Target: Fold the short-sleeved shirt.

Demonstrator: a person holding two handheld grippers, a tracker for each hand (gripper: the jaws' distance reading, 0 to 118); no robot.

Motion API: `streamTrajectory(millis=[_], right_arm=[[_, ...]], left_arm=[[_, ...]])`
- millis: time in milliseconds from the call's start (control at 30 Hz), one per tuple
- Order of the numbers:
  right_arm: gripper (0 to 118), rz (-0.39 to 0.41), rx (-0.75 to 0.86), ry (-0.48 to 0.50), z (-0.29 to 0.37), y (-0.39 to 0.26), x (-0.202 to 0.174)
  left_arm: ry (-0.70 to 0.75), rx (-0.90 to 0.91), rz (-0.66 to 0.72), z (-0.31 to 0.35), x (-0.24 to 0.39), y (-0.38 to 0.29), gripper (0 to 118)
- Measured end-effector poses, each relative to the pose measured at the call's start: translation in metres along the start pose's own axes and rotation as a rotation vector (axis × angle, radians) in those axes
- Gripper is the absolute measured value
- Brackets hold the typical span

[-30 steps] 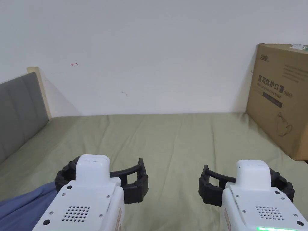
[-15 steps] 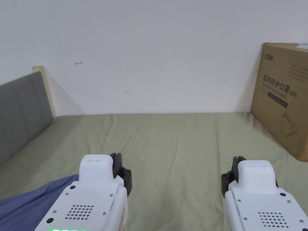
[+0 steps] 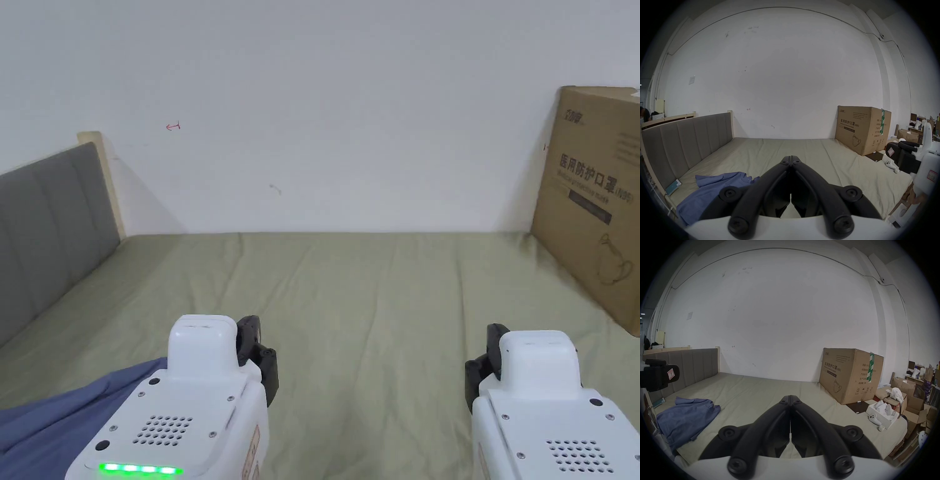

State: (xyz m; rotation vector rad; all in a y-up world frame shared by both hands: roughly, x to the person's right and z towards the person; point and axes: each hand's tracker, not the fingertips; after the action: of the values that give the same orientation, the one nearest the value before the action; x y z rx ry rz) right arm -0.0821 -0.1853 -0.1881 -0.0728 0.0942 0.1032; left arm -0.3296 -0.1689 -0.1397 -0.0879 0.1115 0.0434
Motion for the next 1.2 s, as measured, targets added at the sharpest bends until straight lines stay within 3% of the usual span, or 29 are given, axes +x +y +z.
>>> streamTrajectory(millis=[233,367,600,867,1033,1200], right_arm=[[0,-0.023,-0.005,0.144,-0.010,0.012,-0.033],[0,-0.030,-0.011,0.298,-0.017,0.016,-0.077],[0,0.033,-0.037,0.525,-0.005,0.018,-0.148],[0,0.049,-0.084,0.553,0.002,0.015,-0.162],[0,0.049,-0.142,0.547,-0.013,0.001,-0.157],[0,0.074,-0.190,0.524,-0.027,-0.014,-0.153]], left_arm=[[0.104,0.027,-0.003,0.024,-0.031,0.012,0],[0.263,0.024,-0.027,0.054,-0.067,0.016,0],[0.456,-0.010,0.006,0.100,-0.116,0.012,0],[0.472,-0.118,0.036,0.084,-0.135,-0.004,0],[0.365,-0.315,0.177,0.014,-0.171,-0.044,0],[0.364,-0.607,0.228,-0.078,-0.215,-0.106,0]])
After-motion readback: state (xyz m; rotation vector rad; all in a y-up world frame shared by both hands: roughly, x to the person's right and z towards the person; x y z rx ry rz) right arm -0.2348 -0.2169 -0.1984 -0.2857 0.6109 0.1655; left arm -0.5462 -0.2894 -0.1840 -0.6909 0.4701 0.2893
